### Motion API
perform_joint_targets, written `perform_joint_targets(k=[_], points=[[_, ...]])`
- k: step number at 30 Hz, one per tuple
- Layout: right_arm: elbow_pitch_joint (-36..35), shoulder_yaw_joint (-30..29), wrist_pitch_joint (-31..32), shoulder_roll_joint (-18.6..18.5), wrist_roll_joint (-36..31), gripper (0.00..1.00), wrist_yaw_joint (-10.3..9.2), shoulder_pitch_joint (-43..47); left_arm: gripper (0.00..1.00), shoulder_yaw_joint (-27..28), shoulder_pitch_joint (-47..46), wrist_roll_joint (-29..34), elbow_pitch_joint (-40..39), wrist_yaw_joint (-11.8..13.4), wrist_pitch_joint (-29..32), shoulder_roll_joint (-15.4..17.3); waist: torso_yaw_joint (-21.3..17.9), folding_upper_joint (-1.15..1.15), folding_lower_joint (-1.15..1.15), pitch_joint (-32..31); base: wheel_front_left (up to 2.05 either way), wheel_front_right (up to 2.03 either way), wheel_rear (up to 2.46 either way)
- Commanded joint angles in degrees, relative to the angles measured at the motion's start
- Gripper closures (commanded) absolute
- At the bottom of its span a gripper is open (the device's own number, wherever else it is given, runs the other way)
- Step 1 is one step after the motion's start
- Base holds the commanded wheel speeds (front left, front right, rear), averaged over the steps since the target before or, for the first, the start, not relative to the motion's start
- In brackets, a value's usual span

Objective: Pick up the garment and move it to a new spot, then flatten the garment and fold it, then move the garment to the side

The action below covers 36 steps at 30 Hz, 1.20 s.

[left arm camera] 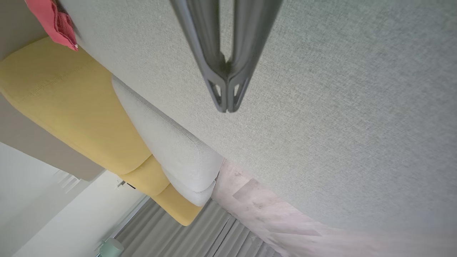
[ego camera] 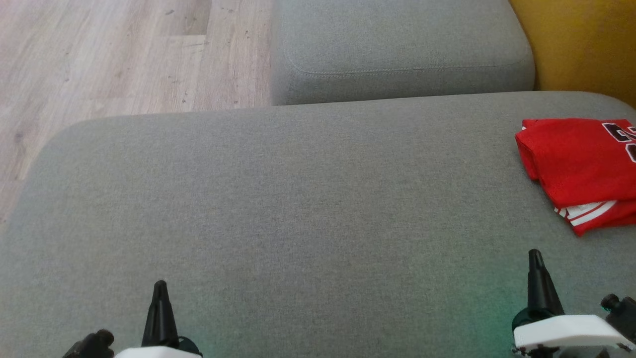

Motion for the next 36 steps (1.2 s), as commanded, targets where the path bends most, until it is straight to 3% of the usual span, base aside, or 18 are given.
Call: perform_joint_targets(k=[1,36], points=[[-1.53,0.12,0.34,-1.27,2.14,1.00,-0.02,-2.93,1.00,1.57,-3.12,-1.98,-1.35,-0.47,0.33,0.72,-0.02,0.00,-0.01,0.06,0.00,0.00,0.00],[-0.15,-1.79,5.80,-1.52,25.57,1.00,-0.03,-7.80,1.00,6.04,-8.23,-25.37,0.61,-3.23,5.84,0.88,-0.36,0.00,-0.01,1.43,0.00,0.00,0.00]])
